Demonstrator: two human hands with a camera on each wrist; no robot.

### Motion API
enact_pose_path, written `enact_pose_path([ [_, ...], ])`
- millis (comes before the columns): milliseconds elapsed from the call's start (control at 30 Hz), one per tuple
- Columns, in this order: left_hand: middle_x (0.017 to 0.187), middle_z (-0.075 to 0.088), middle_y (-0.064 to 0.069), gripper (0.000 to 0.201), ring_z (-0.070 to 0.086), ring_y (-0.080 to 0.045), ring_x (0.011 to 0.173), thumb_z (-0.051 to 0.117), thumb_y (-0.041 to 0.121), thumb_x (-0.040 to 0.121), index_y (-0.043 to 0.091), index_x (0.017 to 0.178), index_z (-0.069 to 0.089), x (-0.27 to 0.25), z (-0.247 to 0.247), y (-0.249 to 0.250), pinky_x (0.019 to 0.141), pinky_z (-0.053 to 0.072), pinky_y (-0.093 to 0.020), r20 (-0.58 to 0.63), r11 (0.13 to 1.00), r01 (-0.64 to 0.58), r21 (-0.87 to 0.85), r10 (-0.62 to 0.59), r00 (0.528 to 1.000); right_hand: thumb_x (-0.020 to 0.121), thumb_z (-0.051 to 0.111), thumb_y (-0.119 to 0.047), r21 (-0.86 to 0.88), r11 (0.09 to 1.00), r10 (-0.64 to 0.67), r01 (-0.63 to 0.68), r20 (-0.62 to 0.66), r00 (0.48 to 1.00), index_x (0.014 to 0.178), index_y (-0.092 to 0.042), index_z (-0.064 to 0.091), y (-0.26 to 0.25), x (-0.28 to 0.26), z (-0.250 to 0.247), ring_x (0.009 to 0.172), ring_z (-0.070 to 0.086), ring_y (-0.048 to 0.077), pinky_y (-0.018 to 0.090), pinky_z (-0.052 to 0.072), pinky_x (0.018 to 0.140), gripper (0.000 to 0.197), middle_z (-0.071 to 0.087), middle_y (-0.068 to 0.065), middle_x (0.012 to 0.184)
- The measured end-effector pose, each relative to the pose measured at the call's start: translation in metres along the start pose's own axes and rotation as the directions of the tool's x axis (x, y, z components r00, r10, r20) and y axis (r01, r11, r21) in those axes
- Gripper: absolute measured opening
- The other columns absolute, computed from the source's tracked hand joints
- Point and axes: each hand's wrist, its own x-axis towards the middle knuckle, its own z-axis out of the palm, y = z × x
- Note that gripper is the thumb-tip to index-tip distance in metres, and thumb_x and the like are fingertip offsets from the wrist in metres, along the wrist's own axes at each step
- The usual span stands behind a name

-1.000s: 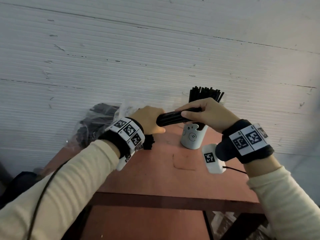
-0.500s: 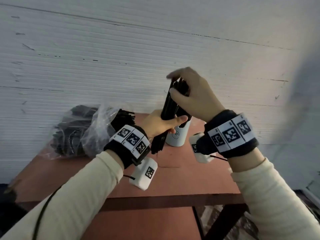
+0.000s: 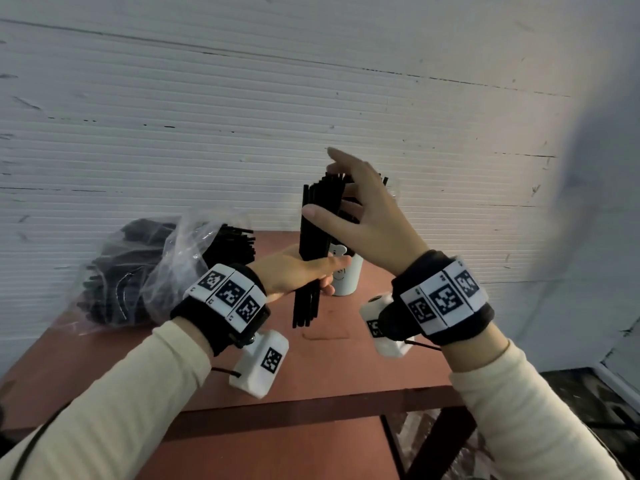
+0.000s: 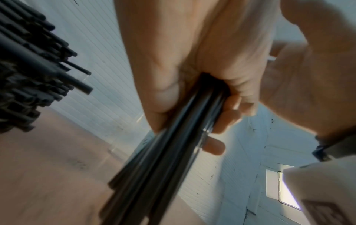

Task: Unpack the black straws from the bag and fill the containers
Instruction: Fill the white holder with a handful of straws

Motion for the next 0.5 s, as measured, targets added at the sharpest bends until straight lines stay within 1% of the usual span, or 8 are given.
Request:
enact_pose_path([
  [67,0.058,0.052,0.005,0.036,0.065,-0.018,0.076,0.055,0.032,0.096,0.015,0.065,0.052,-0.004,0.001,0.008,0.076,0.051,-0.019,0.070,0.997,-0.038,0.068,0.034,0.997,0.074,0.075,-0.051,0.024,0.997,0.072,-0.072,0.005,0.997,0.131,-0.025,0.049,0.002,-0.001,-0.007,0.111,0.054,0.007,0.020,0.047,0.092,0.068,0.050,-0.003,0.123],
  [133,0.062,0.055,0.000,0.040,0.067,-0.019,0.077,0.057,0.027,0.096,0.011,0.061,0.051,-0.008,0.003,0.016,0.078,0.051,-0.020,0.153,0.986,-0.081,0.146,0.058,0.986,0.070,0.077,-0.051,-0.001,0.993,0.120,-0.121,0.139,0.983,0.112,-0.018,0.062,0.003,-0.001,-0.011,0.099,0.058,0.008,0.015,0.046,0.082,0.056,0.057,0.000,0.111],
  [167,0.062,0.056,-0.003,0.038,0.066,-0.021,0.075,0.058,0.023,0.096,0.008,0.061,0.052,-0.008,0.005,0.018,0.077,0.051,-0.021,0.190,0.983,-0.100,0.153,0.070,0.979,0.072,0.078,-0.044,0.011,0.992,0.120,-0.126,0.226,0.967,0.104,-0.014,0.065,0.005,-0.002,-0.010,0.094,0.061,0.010,0.017,0.048,0.079,0.045,0.062,0.003,0.104],
  [233,0.064,0.058,-0.006,0.034,0.063,-0.023,0.074,0.062,0.019,0.094,0.007,0.062,0.057,-0.007,0.008,0.018,0.079,0.053,-0.025,0.235,0.978,-0.117,0.171,0.075,0.969,0.081,0.077,-0.027,0.020,0.996,0.074,-0.086,0.331,0.941,0.089,-0.009,0.067,0.009,-0.005,-0.006,0.083,0.065,0.016,0.027,0.054,0.076,0.023,0.068,0.008,0.089],
  [300,0.070,0.065,-0.005,0.027,0.065,-0.019,0.077,0.068,0.026,0.089,0.017,0.064,0.065,-0.004,0.011,0.014,0.086,0.053,-0.032,0.222,0.975,-0.106,0.196,0.061,0.973,0.085,0.071,-0.019,-0.001,0.999,0.039,-0.041,0.308,0.951,0.082,-0.005,0.065,0.015,-0.007,-0.004,0.076,0.065,0.021,0.034,0.055,0.073,0.015,0.067,0.011,0.080],
  [367,0.078,0.069,0.002,0.014,0.067,-0.013,0.081,0.077,0.032,0.080,0.022,0.080,0.068,0.002,0.012,0.010,0.086,0.053,-0.035,0.157,0.982,-0.103,0.160,0.078,0.985,0.087,0.067,-0.013,0.021,0.999,0.034,-0.040,0.231,0.972,0.082,-0.002,0.063,0.017,-0.005,-0.010,0.069,0.063,0.025,0.031,0.053,0.065,0.012,0.065,0.015,0.075],
  [433,0.092,0.070,0.008,0.047,0.066,-0.007,0.089,0.086,0.040,0.068,0.024,0.104,0.060,0.008,0.013,0.010,0.083,0.054,-0.031,-0.008,0.988,-0.073,0.137,0.074,0.997,0.089,0.065,-0.009,0.069,0.996,0.039,-0.048,0.121,0.992,0.083,0.002,0.061,0.018,0.000,-0.022,0.063,0.060,0.022,0.024,0.049,0.059,0.012,0.061,0.014,0.070],
  [500,0.107,0.063,0.007,0.074,0.062,-0.003,0.094,0.088,0.044,0.061,0.024,0.118,0.046,0.013,0.013,0.010,0.075,0.052,-0.022,-0.239,0.989,-0.003,0.147,0.038,0.970,0.088,0.065,-0.007,0.092,0.995,0.045,-0.042,-0.024,0.999,0.080,-0.001,0.061,0.019,0.009,-0.039,0.060,0.056,0.003,0.014,0.044,0.057,0.011,0.060,-0.006,0.065],
])
